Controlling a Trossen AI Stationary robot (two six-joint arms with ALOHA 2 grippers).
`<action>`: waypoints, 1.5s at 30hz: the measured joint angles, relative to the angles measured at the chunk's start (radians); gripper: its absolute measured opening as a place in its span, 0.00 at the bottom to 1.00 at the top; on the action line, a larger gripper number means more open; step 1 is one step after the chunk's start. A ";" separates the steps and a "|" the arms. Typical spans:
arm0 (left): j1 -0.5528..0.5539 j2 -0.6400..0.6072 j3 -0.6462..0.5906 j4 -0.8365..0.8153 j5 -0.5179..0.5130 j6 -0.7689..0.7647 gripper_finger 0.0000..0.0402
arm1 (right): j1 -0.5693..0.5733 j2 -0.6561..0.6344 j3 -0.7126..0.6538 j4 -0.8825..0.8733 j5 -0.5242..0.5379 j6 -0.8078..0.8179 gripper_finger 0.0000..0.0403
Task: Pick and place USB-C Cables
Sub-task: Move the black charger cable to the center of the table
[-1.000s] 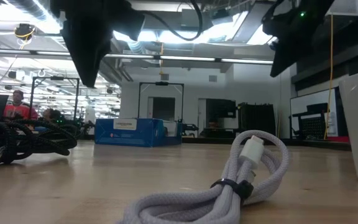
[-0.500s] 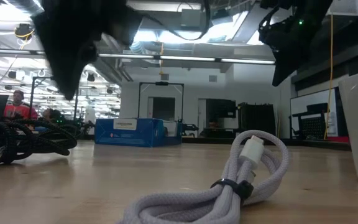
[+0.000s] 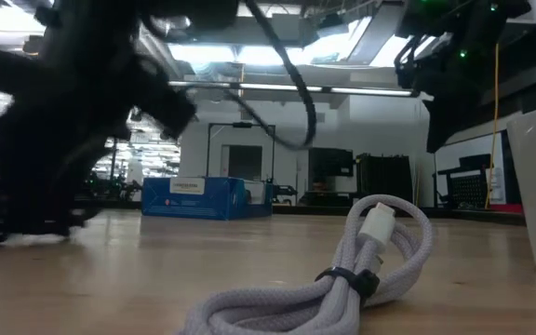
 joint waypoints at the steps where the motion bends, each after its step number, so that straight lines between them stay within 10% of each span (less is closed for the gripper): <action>1: 0.000 0.018 0.000 0.014 0.018 0.007 0.45 | 0.000 0.000 -0.003 0.000 0.000 0.004 0.01; 10: -0.011 0.052 0.035 0.009 -0.019 -0.013 0.05 | 0.000 -0.001 0.017 0.007 0.007 0.005 0.01; 27: -0.010 -0.032 0.503 0.000 -0.476 0.423 0.02 | 0.008 -0.024 0.078 -0.170 -0.020 0.026 0.01; 35: 0.032 -0.030 0.508 0.462 -0.381 0.811 0.02 | 0.145 -0.158 0.078 -0.323 0.043 0.262 0.01; 45: 0.104 -0.025 0.508 0.648 -0.253 0.980 0.02 | 0.463 -0.291 0.078 -0.289 0.236 0.444 0.01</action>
